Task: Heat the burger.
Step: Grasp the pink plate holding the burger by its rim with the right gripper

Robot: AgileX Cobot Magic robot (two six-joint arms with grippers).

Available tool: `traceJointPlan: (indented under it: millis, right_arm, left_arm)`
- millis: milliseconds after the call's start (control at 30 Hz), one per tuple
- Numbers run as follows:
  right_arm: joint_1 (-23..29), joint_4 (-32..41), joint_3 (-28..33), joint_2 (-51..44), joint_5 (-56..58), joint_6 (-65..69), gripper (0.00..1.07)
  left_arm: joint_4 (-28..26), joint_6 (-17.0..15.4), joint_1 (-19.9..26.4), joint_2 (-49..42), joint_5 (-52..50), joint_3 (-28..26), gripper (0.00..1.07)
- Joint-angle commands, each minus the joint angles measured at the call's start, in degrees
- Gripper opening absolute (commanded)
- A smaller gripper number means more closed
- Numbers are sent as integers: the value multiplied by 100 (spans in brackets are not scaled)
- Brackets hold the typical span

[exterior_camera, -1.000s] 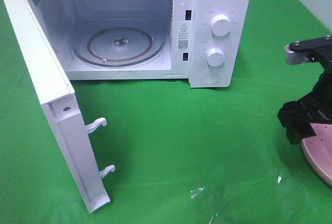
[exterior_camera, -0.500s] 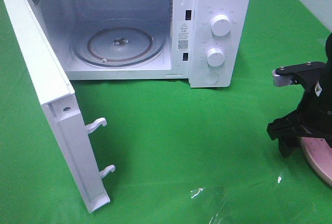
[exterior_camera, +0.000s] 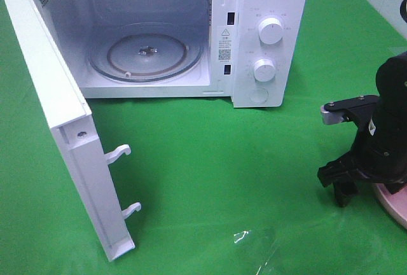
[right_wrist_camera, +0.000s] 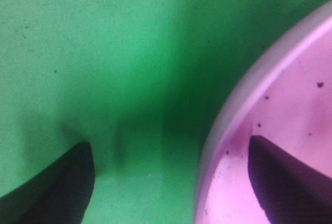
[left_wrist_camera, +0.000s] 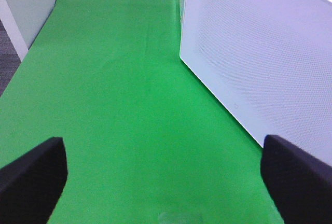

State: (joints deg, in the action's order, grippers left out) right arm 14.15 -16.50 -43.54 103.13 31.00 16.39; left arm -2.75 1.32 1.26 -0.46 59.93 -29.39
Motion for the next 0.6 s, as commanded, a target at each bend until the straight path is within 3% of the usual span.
traceJointPlan:
  millis: [33, 267, 333, 367, 400, 433, 467, 600]
  right_arm:
    - [-34, -166, 11, 52, -92, 63, 76]
    - [-34, -407, 11, 52, -69, 292, 62]
    - [-34, -751, 11, 52, 17, 642, 40]
    - [-34, -751, 11, 52, 17, 642, 40]
    - [-34, -842, 11, 52, 92, 751, 27]
    - [-34, -842, 11, 52, 92, 751, 27]
    - [-34, -859, 11, 52, 103, 773, 18]
    - [-34, -859, 11, 52, 80, 773, 7]
  left_arm:
    - [-46, -11, -29, -92, -63, 17, 93]
    - [-46, -11, -29, -92, -63, 17, 93]
    - [-46, -11, -29, -92, -63, 17, 93]
    - [-46, -11, -29, -92, -63, 17, 93]
    - [-46, -11, -29, -92, -63, 17, 93]
    - [-46, -11, -29, -92, -63, 17, 93]
    - [-46, -11, -29, -92, -63, 17, 93]
    - [-46, -11, -29, -92, -63, 17, 93]
